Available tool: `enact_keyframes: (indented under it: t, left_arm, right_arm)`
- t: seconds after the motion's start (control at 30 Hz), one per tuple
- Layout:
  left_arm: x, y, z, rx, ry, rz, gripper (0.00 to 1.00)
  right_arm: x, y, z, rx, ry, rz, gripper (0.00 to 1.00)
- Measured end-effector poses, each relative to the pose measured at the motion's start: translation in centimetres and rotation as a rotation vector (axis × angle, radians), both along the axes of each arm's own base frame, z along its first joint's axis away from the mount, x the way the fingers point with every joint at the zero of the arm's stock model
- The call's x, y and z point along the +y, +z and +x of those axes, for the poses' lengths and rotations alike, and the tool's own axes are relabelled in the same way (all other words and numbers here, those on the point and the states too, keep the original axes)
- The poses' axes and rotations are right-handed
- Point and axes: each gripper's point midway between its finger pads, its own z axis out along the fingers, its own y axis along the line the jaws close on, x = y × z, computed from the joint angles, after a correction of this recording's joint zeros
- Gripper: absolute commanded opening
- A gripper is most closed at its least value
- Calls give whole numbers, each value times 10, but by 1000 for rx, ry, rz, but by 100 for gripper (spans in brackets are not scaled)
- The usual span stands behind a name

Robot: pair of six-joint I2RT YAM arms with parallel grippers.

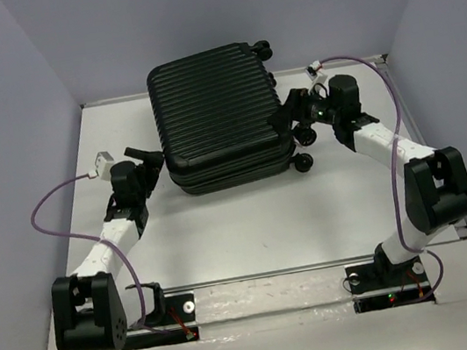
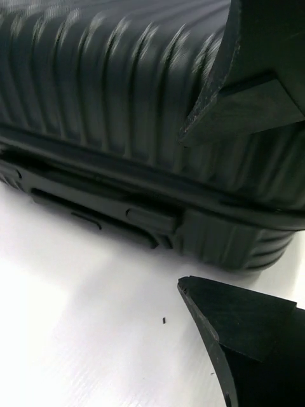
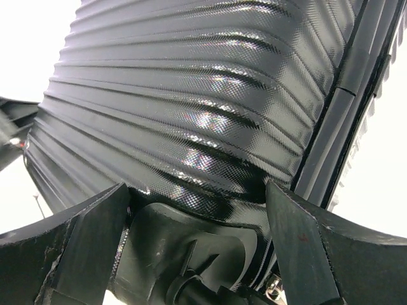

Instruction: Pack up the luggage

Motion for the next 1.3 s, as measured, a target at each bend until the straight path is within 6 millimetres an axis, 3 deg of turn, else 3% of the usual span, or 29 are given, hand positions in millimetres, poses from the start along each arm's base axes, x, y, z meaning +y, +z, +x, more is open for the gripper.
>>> enact_keyframes:
  t: [0.13,0.2,0.23,0.47,0.73,0.93,1.03,1.13,1.2,1.27,1.3]
  left_arm:
    - [-5,34,-8,-86,-12,40,98]
    - [-32,64,-4,-158,-135,25,98]
    - [-37,69,-4,-168,-171,49,98]
    - [-22,73,1,-154,-255,61,99]
    - [-27,69,8,-157,-332,86,99]
    - [-35,77,24,-127,-319,141,99]
    - [-37,92,32,-119,-299,175,98]
    - [-40,126,44,-162,-272,205,98]
    - [-45,165,53,-242,-263,211,98]
    - [-64,221,56,-370,-292,177,98]
    - [-91,257,47,-464,-375,129,98]
  right_arm:
    - [-2,0,-3,2,-12,1,91]
    - [2,-1,-6,11,-4,7,91]
    - [7,-1,-8,18,3,11,91]
    - [23,-1,-20,28,51,17,95]
    - [22,-3,-22,53,87,30,96]
    - [23,-6,-12,75,95,45,95]
    - [24,-5,-7,86,89,56,95]
    - [25,-4,-4,109,80,73,94]
    - [25,-3,-4,129,78,91,94]
    - [23,-2,-4,145,75,105,94]
    - [25,-1,-5,137,90,104,94]
